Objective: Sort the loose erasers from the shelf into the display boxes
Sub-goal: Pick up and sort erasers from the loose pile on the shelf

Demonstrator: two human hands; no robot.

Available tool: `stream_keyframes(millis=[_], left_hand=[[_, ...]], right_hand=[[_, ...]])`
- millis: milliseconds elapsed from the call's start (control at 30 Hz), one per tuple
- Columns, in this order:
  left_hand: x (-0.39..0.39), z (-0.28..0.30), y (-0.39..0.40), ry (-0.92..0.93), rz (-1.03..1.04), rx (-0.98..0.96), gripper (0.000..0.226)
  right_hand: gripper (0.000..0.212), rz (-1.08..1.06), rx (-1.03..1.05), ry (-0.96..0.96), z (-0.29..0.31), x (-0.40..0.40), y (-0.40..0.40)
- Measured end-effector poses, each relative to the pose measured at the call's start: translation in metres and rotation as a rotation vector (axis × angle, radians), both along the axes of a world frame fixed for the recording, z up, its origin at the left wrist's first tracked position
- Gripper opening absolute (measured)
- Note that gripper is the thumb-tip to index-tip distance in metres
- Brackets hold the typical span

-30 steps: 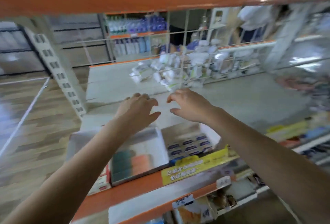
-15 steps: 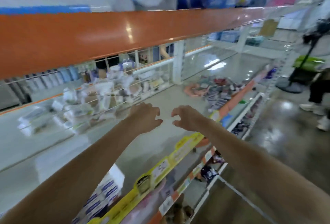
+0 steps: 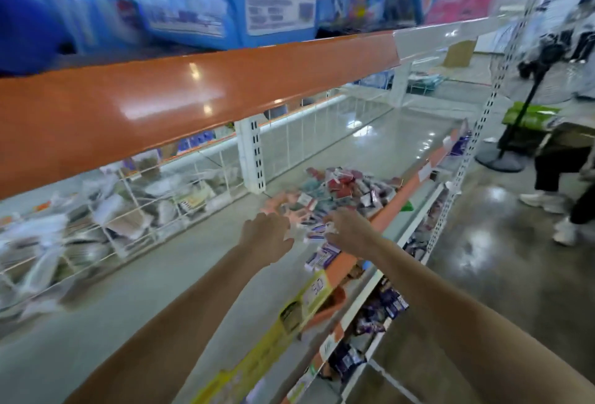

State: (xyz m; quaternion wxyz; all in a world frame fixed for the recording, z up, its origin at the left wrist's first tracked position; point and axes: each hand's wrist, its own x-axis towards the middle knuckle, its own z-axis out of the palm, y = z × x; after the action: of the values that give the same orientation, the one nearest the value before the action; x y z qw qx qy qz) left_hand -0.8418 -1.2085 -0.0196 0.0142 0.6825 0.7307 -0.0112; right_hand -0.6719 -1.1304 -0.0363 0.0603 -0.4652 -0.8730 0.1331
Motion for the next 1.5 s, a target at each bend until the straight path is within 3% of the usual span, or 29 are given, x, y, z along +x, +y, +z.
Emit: stream_keyframes(millis=[200, 400, 600, 833, 1267, 1500], left_hand=[[-0.013, -0.031, 0.039, -0.104, 0.165, 0.083, 0.042], [-0.021, -0.054, 0.054, -0.116, 0.234, 0.150, 0.039], [-0.023, -0.060, 0.056, -0.186, 0.280, 0.203, 0.031], [-0.029, -0.067, 0.046, -0.270, 0.298, 0.212, 0.028], [-0.041, -0.036, -0.035, -0.833, 0.446, 0.444, 0.014], [-0.053, -0.024, -0.121, -1.011, 0.587, 0.451, 0.021]], right_hand=[[0.040, -0.002, 0.139, 0.141, -0.009, -0.034, 0.042], [0.050, -0.034, 0.165, 0.130, -0.029, -0.056, 0.063], [0.040, -0.047, 0.182, 0.234, -0.035, -0.051, 0.069], [0.038, 0.024, 0.193, 0.212, -0.030, -0.042, 0.064], [0.033, 0.208, -0.082, 0.735, -0.021, -0.036, -0.009], [0.032, 0.367, -0.280, 0.833, -0.016, -0.068, -0.063]])
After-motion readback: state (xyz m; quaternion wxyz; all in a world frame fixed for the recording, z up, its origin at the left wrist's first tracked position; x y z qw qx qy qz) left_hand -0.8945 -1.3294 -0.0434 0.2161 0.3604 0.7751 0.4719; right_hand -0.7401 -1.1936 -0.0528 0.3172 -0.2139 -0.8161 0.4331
